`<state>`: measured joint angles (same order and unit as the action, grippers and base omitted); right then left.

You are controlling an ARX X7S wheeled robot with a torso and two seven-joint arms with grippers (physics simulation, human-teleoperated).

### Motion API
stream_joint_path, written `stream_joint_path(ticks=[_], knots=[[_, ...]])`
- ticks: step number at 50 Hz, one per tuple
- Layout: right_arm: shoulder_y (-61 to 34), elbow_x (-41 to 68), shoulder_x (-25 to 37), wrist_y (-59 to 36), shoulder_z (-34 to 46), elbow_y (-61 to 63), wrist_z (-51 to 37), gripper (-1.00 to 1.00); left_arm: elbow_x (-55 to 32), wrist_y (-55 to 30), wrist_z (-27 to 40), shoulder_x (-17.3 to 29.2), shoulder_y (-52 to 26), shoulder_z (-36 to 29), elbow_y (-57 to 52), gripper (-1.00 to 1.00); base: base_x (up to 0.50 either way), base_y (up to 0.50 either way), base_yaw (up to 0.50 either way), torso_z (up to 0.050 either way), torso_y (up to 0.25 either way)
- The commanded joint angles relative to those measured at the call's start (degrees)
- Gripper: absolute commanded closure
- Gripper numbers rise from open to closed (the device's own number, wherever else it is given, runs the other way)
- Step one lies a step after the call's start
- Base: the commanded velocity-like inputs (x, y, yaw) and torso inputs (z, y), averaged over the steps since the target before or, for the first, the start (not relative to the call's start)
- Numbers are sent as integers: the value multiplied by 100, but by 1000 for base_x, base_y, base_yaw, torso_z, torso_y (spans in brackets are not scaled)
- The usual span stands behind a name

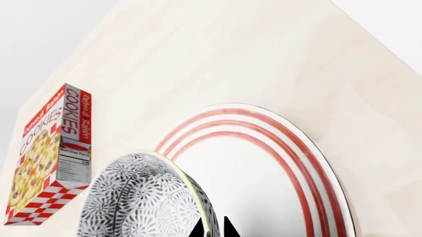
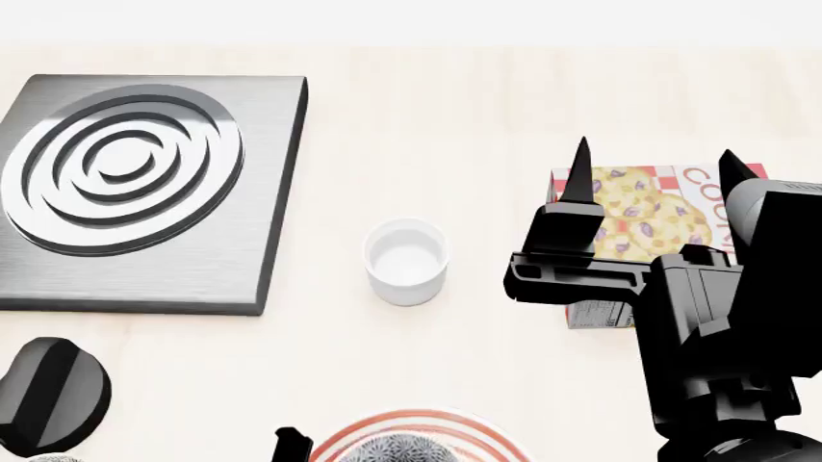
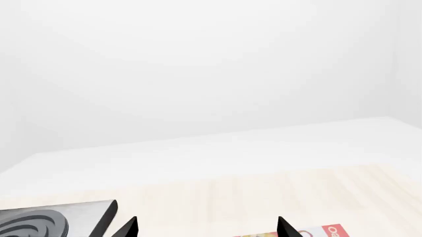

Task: Pick the akita bowl on the stove and place it on the plate.

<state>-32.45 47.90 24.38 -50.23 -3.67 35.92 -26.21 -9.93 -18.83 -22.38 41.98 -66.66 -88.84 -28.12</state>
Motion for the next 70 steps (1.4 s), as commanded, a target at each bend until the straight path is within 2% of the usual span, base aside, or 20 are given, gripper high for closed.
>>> stream_joint_path(ticks=[1,53,54,70], knots=[[1,15,14,19,14,-8,-12,-100,21,10,61,-13,26,17,-2,100,0,0,0,0,0],[3,83,78,93,70,-30,-78,-100,273,9,175,-31,216,-134,99,100,0,0,0,0,0],[3,82,80,97,72,-30,-77,-100,283,8,179,-26,212,-133,82,-100,0,0,0,0,0],[3,104,99,119,89,-37,-97,-100,234,-93,285,-66,233,-43,-22,-100,0,0,0,0,0]])
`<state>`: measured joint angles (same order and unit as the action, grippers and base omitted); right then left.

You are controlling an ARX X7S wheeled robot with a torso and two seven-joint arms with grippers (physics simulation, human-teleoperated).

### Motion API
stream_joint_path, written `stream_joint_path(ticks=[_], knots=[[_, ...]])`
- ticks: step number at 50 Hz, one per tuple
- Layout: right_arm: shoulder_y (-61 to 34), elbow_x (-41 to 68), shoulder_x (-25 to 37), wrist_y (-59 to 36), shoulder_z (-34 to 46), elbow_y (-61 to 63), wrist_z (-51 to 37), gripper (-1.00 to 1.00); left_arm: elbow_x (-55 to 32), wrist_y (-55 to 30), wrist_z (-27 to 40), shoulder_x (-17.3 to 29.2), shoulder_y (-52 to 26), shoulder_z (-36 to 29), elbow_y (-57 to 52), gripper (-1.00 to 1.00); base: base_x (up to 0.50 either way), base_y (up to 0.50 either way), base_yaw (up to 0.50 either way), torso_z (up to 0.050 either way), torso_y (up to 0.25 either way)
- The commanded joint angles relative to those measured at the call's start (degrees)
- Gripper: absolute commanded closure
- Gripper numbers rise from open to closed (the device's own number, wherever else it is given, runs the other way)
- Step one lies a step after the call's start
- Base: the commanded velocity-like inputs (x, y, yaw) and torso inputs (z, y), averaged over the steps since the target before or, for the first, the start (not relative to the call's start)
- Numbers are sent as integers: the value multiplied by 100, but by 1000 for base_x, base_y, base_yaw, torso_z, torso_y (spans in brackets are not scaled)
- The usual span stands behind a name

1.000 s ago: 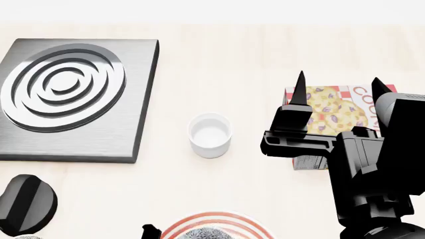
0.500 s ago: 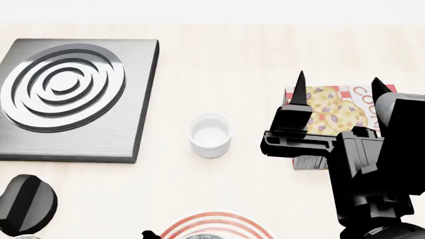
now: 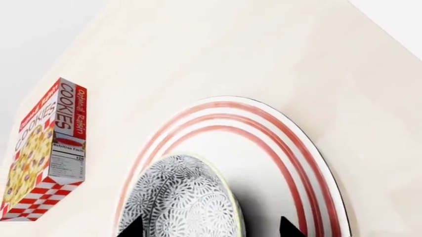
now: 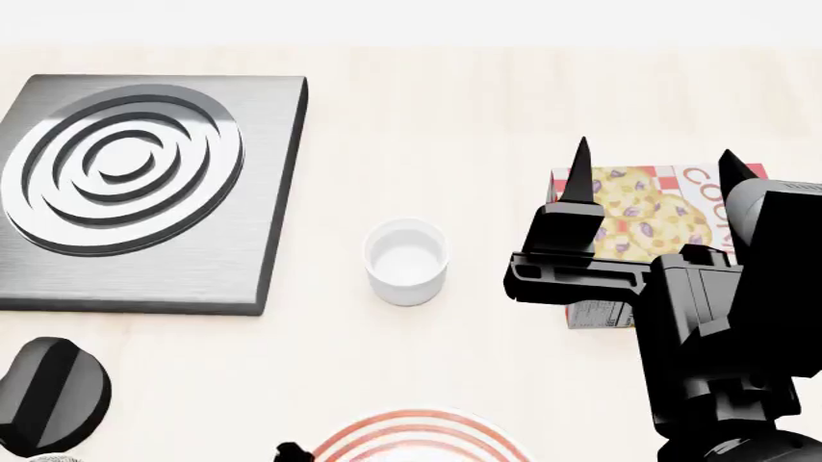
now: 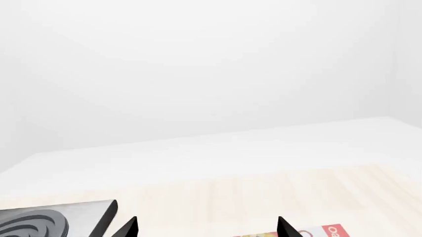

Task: Pick the akita bowl on the stove and place it on the plate.

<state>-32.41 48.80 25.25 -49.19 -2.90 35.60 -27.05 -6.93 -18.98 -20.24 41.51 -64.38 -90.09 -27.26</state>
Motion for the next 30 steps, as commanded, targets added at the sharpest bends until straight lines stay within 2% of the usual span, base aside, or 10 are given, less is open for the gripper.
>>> stream_joint_path(ticks=[1,30], knots=[[0,17,13,14,11,-5,-15,-100,-69,-85,72,-14,-5,92,-135,-100,0,0,0,0,0],[34,0,47,100,74,-56,-5,-100,-623,-284,331,-209,-169,706,-437,-100,0,0,0,0,0]])
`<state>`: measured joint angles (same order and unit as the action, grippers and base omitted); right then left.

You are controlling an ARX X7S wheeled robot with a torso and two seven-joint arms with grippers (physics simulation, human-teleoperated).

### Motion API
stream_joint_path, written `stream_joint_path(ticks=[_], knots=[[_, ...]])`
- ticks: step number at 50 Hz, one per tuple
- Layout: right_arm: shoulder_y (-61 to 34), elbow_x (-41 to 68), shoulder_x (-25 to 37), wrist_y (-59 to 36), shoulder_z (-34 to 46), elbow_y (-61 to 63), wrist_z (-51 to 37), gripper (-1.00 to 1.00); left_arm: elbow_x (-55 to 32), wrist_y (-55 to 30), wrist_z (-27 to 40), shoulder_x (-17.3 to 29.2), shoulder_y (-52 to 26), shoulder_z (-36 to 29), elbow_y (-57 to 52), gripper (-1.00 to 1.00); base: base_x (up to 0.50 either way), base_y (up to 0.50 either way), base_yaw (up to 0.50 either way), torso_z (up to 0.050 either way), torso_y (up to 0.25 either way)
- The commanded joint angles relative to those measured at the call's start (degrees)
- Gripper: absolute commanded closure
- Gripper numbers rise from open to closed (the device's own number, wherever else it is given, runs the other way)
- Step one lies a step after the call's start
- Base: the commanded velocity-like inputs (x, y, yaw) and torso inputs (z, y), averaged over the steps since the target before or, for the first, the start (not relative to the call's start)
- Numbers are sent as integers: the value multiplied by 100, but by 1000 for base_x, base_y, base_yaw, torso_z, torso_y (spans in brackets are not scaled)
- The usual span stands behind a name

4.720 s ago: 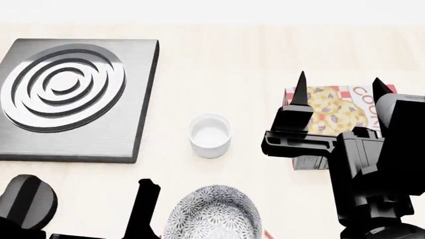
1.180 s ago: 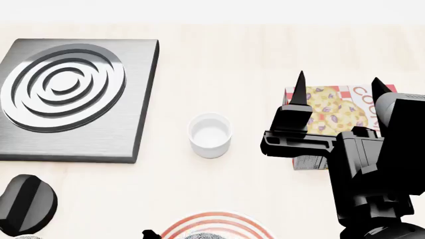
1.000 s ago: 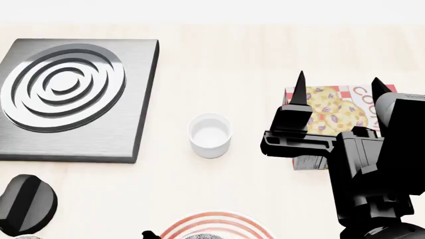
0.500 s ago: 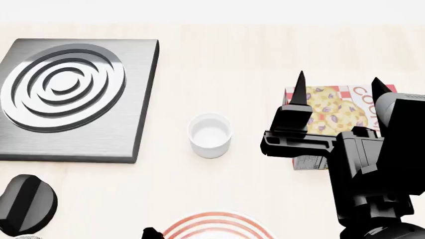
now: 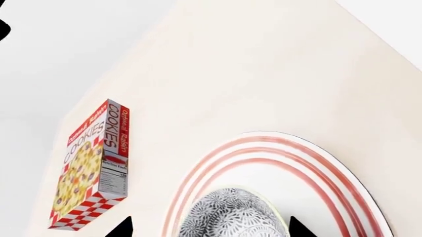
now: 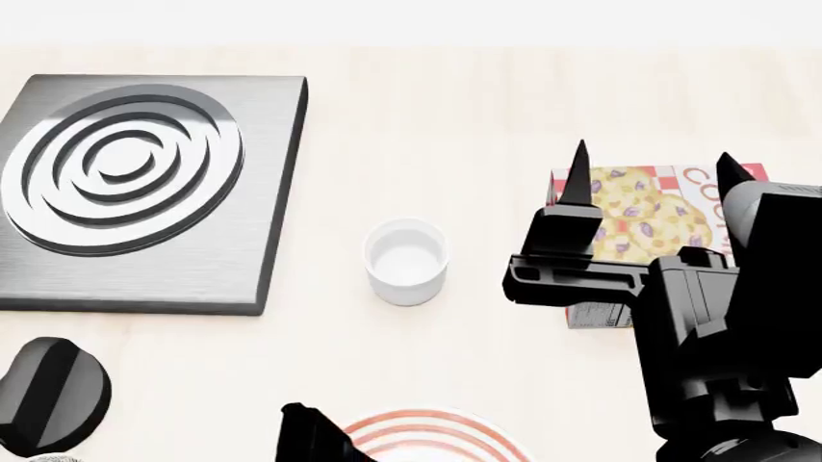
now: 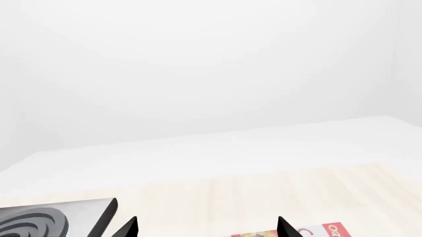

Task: Pick the akita bowl on the stove and place it on the plate.

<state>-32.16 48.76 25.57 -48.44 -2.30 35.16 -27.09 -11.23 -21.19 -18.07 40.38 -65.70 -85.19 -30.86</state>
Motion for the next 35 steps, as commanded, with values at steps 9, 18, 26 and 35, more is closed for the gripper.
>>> stream_joint_path(ticks=[9,18,26,35], knots=[[-10,30,25,19,19,-13,-22,-100,-851,-181,330,-250,-128,795,-183,-100,0,0,0,0,0],[18,-27,31,105,54,-72,30,-100,-1343,-183,556,-306,-132,1238,-211,-100,0,0,0,0,0],[27,-22,42,123,62,-73,26,-100,-1975,-177,903,-295,-41,1741,-317,-100,0,0,0,0,0],[27,-14,51,138,72,-76,19,-100,-2802,-181,1397,-340,-7,2410,-280,-100,0,0,0,0,0]])
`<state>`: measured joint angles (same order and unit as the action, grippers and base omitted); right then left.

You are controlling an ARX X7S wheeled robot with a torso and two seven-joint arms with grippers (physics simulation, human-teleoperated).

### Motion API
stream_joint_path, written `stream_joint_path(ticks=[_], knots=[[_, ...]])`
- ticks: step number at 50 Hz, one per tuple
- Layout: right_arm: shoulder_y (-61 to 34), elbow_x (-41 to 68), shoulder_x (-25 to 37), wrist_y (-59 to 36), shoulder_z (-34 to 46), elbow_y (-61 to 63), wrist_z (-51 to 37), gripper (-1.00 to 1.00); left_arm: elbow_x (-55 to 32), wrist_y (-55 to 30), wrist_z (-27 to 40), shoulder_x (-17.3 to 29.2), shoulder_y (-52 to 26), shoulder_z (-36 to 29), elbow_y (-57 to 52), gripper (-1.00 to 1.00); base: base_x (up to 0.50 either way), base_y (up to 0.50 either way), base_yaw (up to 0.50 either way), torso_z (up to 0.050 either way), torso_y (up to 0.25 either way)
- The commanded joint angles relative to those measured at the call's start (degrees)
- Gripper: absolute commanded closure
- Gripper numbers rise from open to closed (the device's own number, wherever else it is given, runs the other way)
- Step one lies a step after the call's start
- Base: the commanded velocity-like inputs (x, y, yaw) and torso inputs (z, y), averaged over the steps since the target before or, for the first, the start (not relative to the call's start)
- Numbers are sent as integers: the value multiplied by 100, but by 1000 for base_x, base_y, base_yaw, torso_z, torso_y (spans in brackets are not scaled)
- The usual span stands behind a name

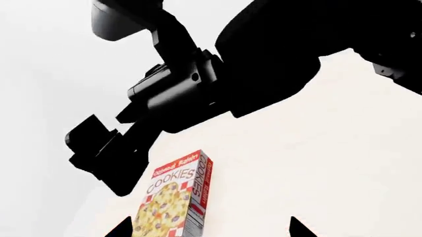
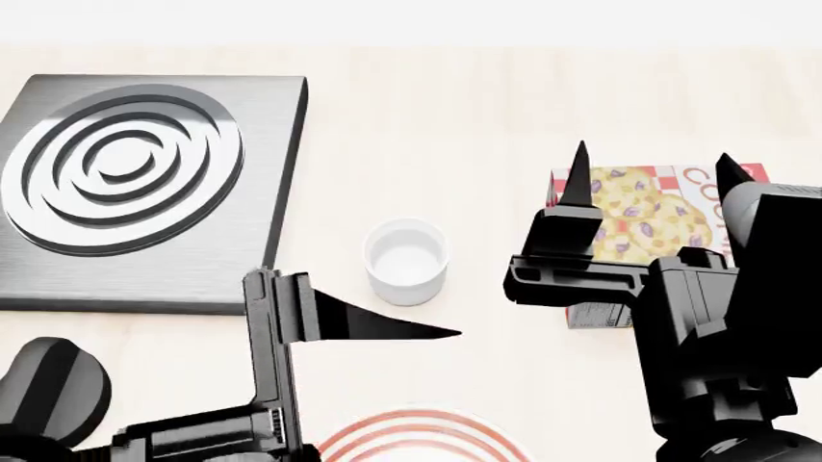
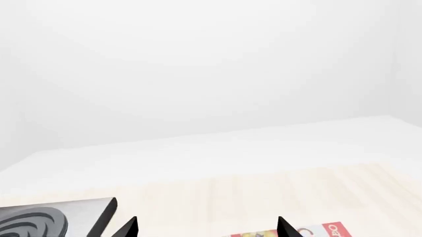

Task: Pick the akita bowl on the stove and place it on the plate.

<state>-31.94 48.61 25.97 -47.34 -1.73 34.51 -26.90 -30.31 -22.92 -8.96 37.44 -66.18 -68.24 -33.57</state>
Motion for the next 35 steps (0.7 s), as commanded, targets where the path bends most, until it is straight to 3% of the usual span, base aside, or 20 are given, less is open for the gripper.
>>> stream_joint_path(ticks=[1,21,35], knots=[[5,4,13,25,15,-11,-3,-100,-961,-28,528,-59,32,761,12,-100,0,0,0,0,0],[5,26,35,51,35,-18,-25,-100,-2382,130,1250,-116,108,1827,541,-100,0,0,0,0,0],[6,39,49,73,49,-23,-39,-100,-2820,253,1526,-71,118,2227,716,-100,0,0,0,0,0]])
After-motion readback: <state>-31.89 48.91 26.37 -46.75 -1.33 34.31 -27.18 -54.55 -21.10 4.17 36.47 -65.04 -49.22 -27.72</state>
